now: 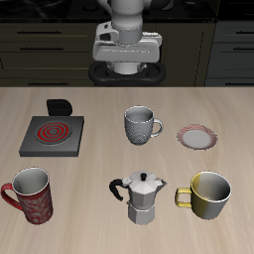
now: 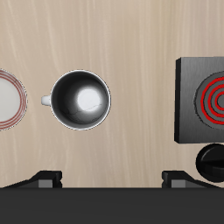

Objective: Place the moka pot on the stove

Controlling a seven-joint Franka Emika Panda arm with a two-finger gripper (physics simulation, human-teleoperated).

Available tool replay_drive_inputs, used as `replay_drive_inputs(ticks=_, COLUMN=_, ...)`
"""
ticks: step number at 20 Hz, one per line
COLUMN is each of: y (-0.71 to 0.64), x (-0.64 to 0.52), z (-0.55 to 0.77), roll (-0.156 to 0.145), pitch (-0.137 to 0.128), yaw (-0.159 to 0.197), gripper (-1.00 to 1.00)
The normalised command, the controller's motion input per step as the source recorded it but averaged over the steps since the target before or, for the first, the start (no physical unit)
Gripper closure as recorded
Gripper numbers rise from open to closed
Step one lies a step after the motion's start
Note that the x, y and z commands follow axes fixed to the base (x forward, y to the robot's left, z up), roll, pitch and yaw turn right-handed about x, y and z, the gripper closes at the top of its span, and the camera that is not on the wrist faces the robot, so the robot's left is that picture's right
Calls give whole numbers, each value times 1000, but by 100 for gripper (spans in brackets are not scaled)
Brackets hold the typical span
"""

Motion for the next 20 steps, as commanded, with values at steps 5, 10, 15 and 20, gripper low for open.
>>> replay_drive_inputs(ticks=5, y=87, x=244, z=-39, roll=16, pitch=3, yaw=9, gripper=-100)
replay_drive_inputs(ticks=10, y=38, x=454, z=-32, roll=9, pitch=16, yaw=-15, gripper=-100)
replay_drive_inputs(ticks=15, y=76, x=403, z=-2, roll=4, pitch=-5, yaw=-11, gripper=-100)
replay_drive_inputs(ticks=20, y=144, x=420, z=69, roll=54, pitch=-31, yaw=6, gripper=-100)
